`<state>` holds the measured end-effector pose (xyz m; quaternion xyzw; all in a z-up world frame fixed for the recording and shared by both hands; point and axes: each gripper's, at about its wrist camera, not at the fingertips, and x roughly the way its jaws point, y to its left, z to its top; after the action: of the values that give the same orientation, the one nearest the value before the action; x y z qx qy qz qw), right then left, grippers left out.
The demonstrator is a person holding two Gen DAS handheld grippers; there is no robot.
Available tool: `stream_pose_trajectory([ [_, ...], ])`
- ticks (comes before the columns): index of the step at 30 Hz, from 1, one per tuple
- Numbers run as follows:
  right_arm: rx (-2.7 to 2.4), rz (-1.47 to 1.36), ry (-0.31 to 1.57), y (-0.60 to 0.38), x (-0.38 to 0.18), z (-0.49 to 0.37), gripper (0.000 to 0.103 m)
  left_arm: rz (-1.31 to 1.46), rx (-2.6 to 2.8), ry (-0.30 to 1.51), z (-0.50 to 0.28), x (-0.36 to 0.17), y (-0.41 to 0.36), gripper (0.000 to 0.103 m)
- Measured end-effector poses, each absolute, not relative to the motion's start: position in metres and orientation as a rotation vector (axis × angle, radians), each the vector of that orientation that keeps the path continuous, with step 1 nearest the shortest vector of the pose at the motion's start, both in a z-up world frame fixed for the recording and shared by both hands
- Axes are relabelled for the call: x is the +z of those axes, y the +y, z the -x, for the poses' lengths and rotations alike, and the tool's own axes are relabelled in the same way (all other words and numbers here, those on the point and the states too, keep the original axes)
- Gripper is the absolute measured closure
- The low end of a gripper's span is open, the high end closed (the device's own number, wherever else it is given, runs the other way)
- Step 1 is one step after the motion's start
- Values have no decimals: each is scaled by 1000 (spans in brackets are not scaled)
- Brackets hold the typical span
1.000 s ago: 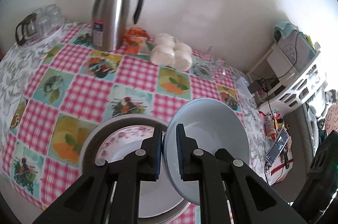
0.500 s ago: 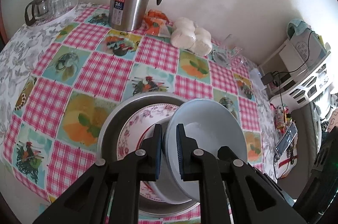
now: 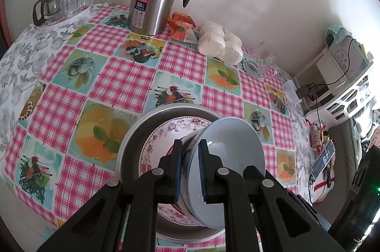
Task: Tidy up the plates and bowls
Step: 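Lower the white round bowl onto the square bowl with both grippers, then open both grippers to release the white round bowl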
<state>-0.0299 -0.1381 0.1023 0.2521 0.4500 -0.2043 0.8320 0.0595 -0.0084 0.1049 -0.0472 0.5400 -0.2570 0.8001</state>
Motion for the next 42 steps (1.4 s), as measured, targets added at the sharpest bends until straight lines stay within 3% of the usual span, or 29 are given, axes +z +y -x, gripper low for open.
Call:
stream_pose_trajectory([
  [2, -430, -533, 939, -138, 105, 31, 71, 111, -551, 1154, -59, 106, -7, 91],
  [4, -430, -541, 914, -140, 110, 34, 56, 122, -552, 1151, -59, 107, -6, 91],
  [14, -461, -571, 897, -154, 109, 42, 52, 150, -546, 1129, -58, 114, 1, 86],
  [17, -466, -566, 892, -155, 110, 44, 34, 148, -515, 1103, -57, 118, 7, 63],
  [19, -467, -561, 888, -155, 111, 45, 28, 150, -499, 1087, -56, 121, 12, 48],
  [25, -464, -535, 870, -152, 111, 51, 1, 124, -422, 1067, -55, 119, 24, 26],
  [29, -452, -518, 854, -149, 111, 57, 0, 84, -383, 1029, -50, 116, 28, 19],
  [32, -451, -500, 845, -145, 111, 62, 0, 54, -354, 991, -43, 116, 32, 5],
  [42, -449, -459, 833, -134, 109, 89, 0, -26, -340, 975, -15, 101, 46, 4],
])
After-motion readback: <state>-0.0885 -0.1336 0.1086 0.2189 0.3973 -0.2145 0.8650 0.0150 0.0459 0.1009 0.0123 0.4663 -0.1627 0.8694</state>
